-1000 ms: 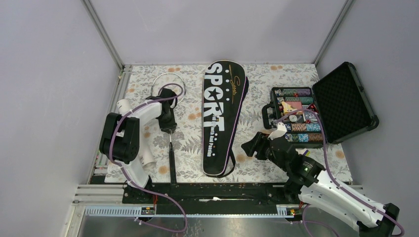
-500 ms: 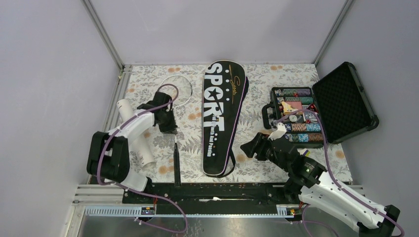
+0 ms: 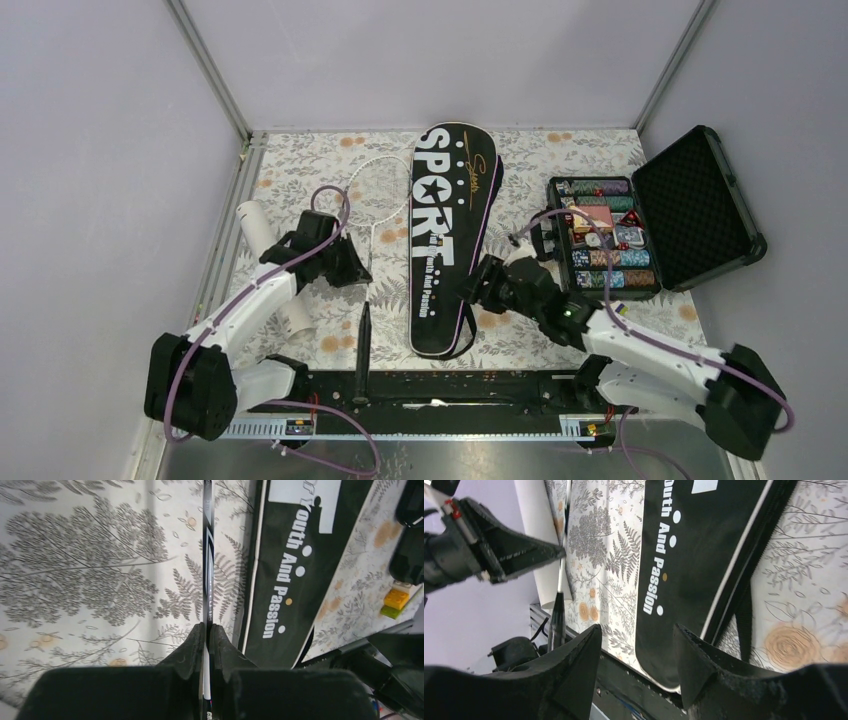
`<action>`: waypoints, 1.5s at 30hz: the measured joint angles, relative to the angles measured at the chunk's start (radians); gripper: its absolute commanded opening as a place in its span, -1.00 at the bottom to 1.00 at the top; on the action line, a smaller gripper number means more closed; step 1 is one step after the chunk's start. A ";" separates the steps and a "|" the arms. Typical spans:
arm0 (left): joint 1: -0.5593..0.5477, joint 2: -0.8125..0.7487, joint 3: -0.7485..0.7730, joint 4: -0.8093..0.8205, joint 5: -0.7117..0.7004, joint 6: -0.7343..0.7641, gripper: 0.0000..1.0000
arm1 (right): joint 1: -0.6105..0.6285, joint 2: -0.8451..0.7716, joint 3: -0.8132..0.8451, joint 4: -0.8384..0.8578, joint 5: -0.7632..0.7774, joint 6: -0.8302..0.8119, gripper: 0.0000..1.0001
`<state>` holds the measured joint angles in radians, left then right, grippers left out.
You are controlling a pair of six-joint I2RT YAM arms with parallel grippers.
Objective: Pack up the badminton gear
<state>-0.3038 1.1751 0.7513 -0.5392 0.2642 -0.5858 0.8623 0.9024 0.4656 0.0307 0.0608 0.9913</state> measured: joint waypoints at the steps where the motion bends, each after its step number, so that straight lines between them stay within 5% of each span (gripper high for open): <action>1: -0.010 -0.012 -0.014 0.010 0.008 -0.013 -1.00 | 0.000 0.054 0.011 0.031 -0.003 0.014 0.17; 10: -0.063 -0.111 -0.108 0.083 0.053 -0.105 -1.00 | 0.045 0.477 0.241 0.261 -0.011 0.107 0.02; 18: -0.072 -0.126 -0.108 0.126 0.082 -0.124 -1.00 | 0.088 0.688 0.394 0.338 -0.023 0.159 -0.06; 29: -0.082 -0.179 -0.108 0.143 0.102 -0.145 -1.00 | 0.110 0.795 0.465 0.341 -0.021 0.215 -0.19; 34: -0.088 -0.196 -0.108 0.145 0.106 -0.150 -1.00 | 0.112 0.801 0.468 0.345 -0.022 0.235 -0.48; 41: -0.099 -0.220 -0.109 0.143 0.106 -0.156 -1.00 | 0.113 0.801 0.468 0.379 -0.027 0.256 -0.63; 45: -0.107 -0.235 -0.113 0.144 0.102 -0.159 -0.92 | 0.113 0.801 0.468 0.387 -0.030 0.272 -1.00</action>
<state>-0.4107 0.9401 0.6384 -0.3950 0.3660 -0.7444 0.9752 1.7039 0.9333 0.4179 0.0311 1.2633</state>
